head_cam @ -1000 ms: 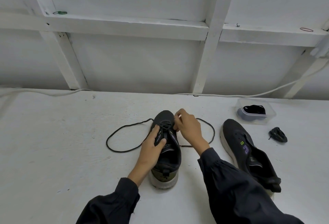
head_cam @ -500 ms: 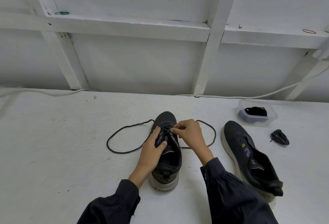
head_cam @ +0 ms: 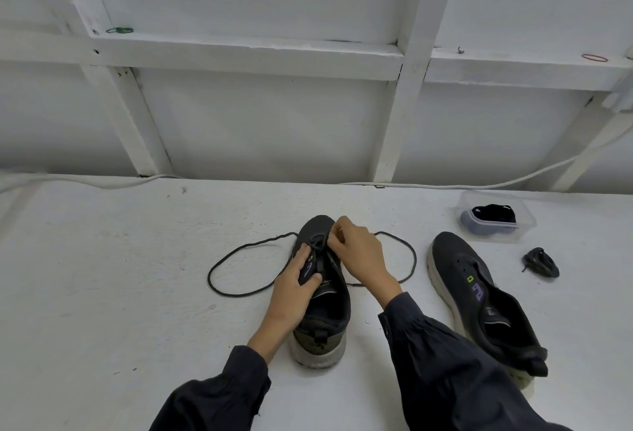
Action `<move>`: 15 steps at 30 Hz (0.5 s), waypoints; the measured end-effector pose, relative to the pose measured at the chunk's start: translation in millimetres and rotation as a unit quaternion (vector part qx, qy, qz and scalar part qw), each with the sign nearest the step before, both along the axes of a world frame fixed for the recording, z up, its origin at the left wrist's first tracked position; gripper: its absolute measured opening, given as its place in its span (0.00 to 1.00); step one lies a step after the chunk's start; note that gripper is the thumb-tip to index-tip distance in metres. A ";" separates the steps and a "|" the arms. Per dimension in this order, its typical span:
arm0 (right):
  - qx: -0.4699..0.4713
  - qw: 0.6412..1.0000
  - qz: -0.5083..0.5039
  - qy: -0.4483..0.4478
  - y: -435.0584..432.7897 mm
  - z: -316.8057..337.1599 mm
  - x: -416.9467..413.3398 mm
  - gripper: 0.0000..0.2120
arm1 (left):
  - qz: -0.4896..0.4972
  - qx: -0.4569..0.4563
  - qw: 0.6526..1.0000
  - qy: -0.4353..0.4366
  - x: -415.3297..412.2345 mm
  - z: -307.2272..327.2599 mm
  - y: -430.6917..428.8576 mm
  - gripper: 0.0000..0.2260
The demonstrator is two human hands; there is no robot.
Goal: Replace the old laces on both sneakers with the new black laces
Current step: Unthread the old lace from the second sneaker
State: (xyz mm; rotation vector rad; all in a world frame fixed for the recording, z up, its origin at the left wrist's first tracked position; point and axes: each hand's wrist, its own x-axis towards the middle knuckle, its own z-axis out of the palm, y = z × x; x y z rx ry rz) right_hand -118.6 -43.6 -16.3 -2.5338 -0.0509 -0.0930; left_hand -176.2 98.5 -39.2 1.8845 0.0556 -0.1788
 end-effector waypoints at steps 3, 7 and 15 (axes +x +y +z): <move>0.151 0.987 0.000 0.063 -16.0 -0.9 -1.0 0.07 | 0.002 -0.002 1.000 0.002 0.0 -1.1 -0.6 0.27; 0.218 0.971 0.007 0.101 -22.0 0.8 -8.1 0.03 | 0.007 -0.004 1.000 0.004 0.6 -1.1 -0.7 0.27; 0.245 0.966 -0.048 0.063 -15.4 -2.0 0.5 0.03 | 0.003 0.004 1.000 0.005 -0.1 -0.2 -1.3 0.27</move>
